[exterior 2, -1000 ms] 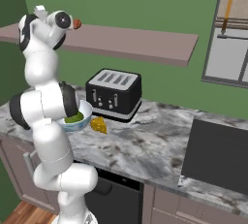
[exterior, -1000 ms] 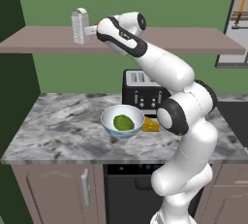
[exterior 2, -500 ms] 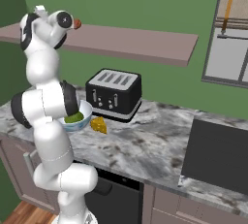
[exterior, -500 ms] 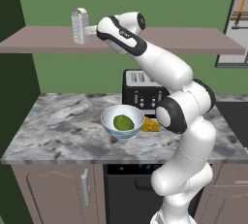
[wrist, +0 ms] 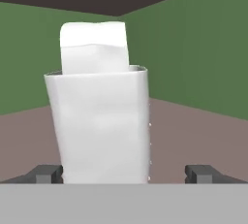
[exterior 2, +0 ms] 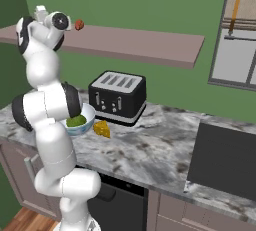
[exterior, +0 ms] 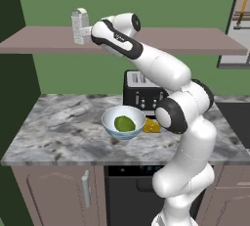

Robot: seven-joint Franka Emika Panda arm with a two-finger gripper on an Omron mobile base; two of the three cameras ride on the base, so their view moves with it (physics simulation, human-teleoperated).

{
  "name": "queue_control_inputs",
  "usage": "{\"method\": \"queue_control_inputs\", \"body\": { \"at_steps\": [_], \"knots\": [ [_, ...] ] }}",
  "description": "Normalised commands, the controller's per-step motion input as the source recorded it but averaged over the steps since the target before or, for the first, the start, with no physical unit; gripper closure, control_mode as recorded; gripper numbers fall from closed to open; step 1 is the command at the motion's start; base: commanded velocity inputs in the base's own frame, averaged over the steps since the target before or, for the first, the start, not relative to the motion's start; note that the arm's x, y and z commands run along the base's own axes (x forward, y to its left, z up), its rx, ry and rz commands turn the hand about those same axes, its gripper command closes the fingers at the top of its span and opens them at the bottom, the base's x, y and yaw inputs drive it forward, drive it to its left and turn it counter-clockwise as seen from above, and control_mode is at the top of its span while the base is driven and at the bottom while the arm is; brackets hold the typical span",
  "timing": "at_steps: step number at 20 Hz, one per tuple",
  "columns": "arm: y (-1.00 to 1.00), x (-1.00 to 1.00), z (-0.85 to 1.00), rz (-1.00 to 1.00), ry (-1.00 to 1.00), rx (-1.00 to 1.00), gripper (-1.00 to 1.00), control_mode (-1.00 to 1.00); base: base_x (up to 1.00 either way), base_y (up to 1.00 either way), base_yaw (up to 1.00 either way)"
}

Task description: Pick the cheese from the fridge and the cheese grater from the cabinet and place them next to the salad bowl.

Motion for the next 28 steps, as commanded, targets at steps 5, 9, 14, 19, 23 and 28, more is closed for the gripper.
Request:
{"method": "queue_control_inputs", "body": {
  "at_steps": [5,9,14,19,23,28],
  "knots": [
    [0.24,0.0,0.0,0.0,0.0,0.0,-1.0,-1.0,0.0,0.0,0.0],
    [0.21,0.0,0.0,0.0,0.0,0.0,-1.0,-1.0,0.0,0.0,0.0],
    [0.18,0.0,0.0,-0.02,0.0,0.0,-1.0,-1.0,0.0,0.0,0.0],
    [0.02,0.02,0.0,-0.04,0.0,0.0,-1.0,-1.0,0.0,0.0,0.0],
    [0.01,0.08,0.0,-0.06,0.0,0.0,-1.0,-1.0,0.0,0.0,0.0],
    [0.01,0.22,0.0,-0.09,0.0,0.0,-1.0,-1.0,0.0,0.0,0.0]
  ]
}}
